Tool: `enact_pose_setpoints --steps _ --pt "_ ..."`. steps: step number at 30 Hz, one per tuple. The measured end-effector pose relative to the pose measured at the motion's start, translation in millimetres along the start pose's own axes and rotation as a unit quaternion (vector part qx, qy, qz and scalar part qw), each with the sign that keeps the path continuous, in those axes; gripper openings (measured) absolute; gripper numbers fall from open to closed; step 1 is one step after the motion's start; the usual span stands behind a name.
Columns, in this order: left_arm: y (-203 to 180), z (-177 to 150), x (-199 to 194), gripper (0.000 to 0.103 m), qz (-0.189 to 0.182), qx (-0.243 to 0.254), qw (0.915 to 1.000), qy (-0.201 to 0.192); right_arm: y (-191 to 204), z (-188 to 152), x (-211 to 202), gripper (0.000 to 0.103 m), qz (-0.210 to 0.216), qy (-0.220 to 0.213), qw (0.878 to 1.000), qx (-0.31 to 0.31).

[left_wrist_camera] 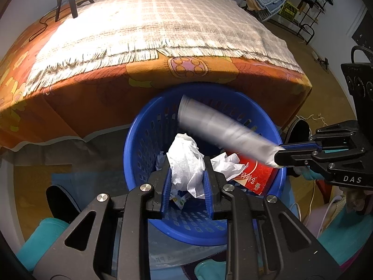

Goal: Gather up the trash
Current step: 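Open both tools to drop the tissue and tube into the basket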

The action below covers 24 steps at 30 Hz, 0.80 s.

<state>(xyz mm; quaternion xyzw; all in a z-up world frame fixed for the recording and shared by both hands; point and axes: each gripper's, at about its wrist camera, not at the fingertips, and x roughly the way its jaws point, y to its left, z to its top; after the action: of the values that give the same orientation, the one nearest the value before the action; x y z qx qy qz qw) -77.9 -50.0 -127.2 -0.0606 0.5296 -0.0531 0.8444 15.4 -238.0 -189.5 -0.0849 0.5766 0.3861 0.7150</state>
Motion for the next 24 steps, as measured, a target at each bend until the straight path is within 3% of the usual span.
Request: enact_pose_setpoints --steps 4,9,13,18,21,23,24 --pt "-0.5 0.5 0.3 0.036 0.004 0.002 1.0000 -0.003 1.0 0.1 -2.2 0.023 -0.006 -0.006 1.000 -0.001" --pt "0.9 1.3 -1.4 0.060 0.014 0.001 0.9998 -0.012 0.9 0.8 -6.0 0.033 -0.019 -0.013 1.000 -0.003" --pt "1.9 2.6 -1.5 0.063 0.024 0.003 0.9996 -0.014 0.0 0.8 -7.8 0.054 -0.030 -0.017 0.999 -0.001" --pt "2.6 3.3 -1.6 0.064 0.029 0.002 0.9995 -0.015 1.3 1.3 -10.1 0.058 -0.048 -0.024 0.999 -0.004" --pt "3.9 4.6 -2.8 0.065 0.034 0.001 0.9993 -0.018 0.4 1.7 -13.7 0.078 -0.057 -0.033 0.998 0.000" --pt "5.0 5.6 -3.2 0.067 0.035 -0.002 0.9992 -0.019 0.9 2.1 -16.3 0.079 -0.063 -0.039 0.997 0.000" --pt "5.6 6.3 -3.4 0.074 0.037 -0.004 0.9991 -0.019 1.0 2.9 -18.0 0.079 -0.069 -0.041 0.997 0.000"
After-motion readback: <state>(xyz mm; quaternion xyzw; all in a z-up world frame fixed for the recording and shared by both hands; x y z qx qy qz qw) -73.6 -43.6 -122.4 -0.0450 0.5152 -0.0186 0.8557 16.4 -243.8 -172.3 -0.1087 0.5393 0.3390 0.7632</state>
